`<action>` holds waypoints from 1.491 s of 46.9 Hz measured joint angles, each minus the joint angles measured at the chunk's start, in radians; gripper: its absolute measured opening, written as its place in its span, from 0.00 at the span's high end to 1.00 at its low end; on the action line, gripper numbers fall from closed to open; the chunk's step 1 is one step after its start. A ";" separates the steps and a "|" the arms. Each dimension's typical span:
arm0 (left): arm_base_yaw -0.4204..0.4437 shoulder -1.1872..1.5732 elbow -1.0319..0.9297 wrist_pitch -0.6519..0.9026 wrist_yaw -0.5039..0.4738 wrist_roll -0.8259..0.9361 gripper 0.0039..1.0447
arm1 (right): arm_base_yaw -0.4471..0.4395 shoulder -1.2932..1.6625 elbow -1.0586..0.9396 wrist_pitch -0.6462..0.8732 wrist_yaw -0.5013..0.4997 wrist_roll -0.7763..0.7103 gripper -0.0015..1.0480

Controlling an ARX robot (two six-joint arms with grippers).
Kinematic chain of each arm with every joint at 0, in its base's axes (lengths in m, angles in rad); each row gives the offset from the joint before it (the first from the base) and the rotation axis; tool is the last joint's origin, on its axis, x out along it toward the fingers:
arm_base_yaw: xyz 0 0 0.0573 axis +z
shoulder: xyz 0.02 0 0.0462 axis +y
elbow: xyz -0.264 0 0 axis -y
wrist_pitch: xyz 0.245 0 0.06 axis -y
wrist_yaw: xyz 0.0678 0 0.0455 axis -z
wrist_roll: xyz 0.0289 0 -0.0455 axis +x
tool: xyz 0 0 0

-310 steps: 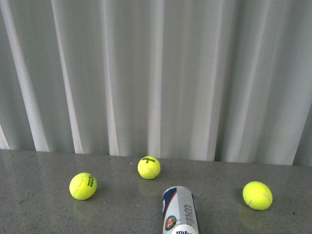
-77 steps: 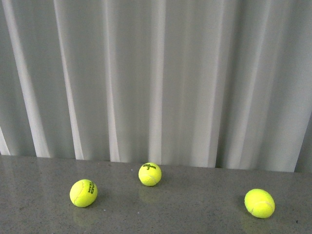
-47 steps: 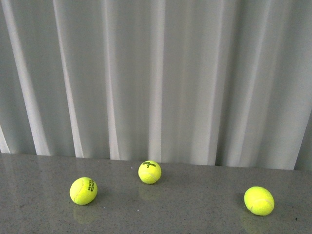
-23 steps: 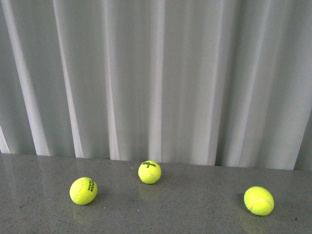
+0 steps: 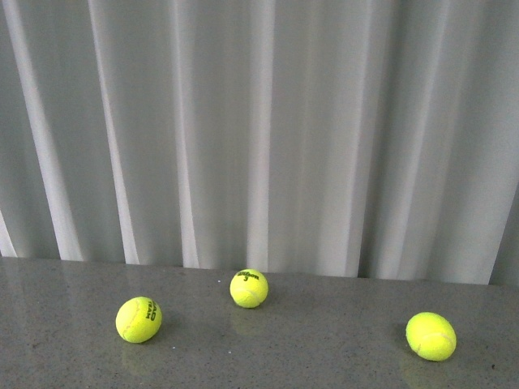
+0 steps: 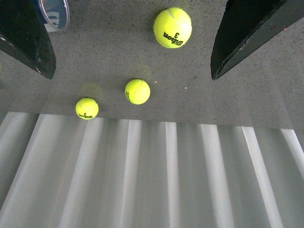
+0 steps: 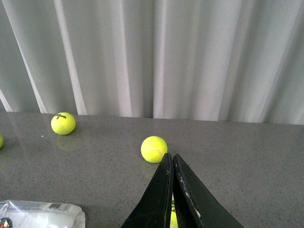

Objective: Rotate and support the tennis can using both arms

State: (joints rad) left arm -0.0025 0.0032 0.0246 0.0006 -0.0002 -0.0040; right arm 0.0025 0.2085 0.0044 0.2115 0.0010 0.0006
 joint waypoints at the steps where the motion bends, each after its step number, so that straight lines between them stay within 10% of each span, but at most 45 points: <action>1: 0.000 0.000 0.000 0.000 0.000 0.000 0.06 | 0.000 -0.008 0.000 -0.008 0.000 0.000 0.97; 21: 0.000 -0.001 0.000 0.000 0.000 0.000 0.06 | 0.000 -0.203 0.000 -0.210 -0.003 -0.001 0.96; 48: 0.000 -0.001 0.000 0.000 0.000 0.000 0.06 | 0.000 -0.204 0.000 -0.211 -0.003 0.000 0.05; 70: 0.058 0.380 0.089 0.026 0.035 -0.140 0.06 | 0.000 -0.205 0.000 -0.211 -0.003 -0.001 0.07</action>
State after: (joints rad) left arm 0.0559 0.3828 0.1139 0.0261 0.0345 -0.1440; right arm 0.0025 0.0036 0.0048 0.0010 -0.0021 -0.0002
